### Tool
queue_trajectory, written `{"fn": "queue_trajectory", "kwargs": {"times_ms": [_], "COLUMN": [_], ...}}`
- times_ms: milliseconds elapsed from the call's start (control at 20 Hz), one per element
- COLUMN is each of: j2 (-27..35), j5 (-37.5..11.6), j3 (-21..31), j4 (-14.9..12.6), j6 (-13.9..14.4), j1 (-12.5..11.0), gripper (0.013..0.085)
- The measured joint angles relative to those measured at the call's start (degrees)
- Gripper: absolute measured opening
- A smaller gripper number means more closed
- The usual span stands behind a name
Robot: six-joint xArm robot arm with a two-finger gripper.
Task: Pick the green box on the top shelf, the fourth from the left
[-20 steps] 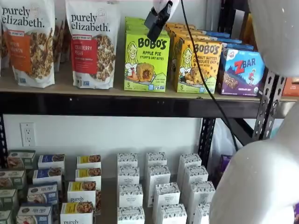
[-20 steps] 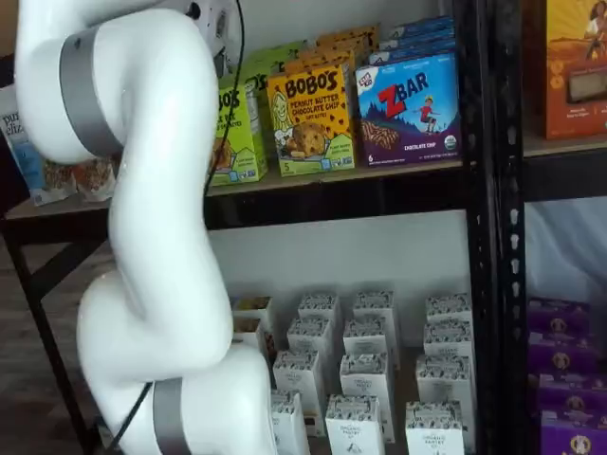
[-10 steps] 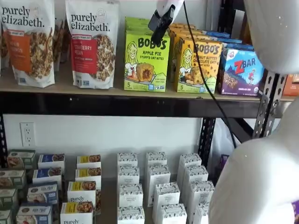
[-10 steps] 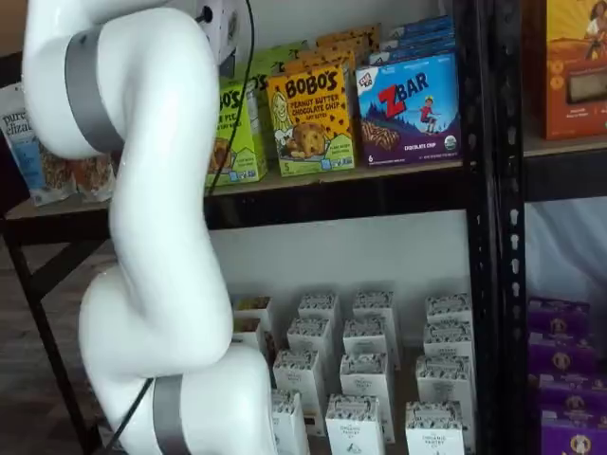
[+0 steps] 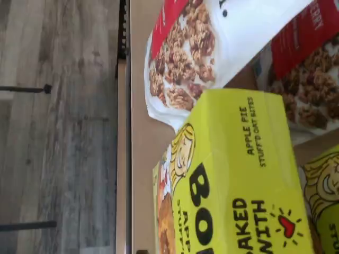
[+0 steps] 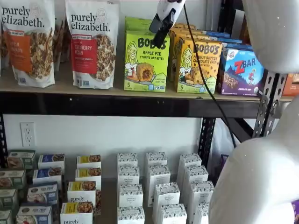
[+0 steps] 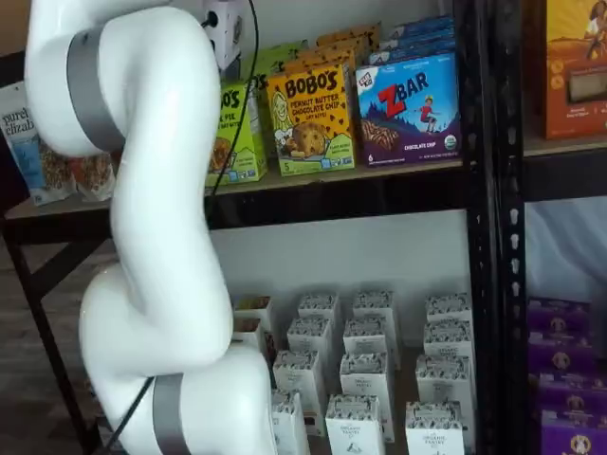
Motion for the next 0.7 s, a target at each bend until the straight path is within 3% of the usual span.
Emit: {"fn": "queue_trajectory", "kwargs": {"times_ms": [700], "j2": [1.69], "j5": [1.81], "j3": [-0.53], "j4": [-2.06], "j6": [-0.79], "j1": [-0.22], "gripper": [0.0850]}}
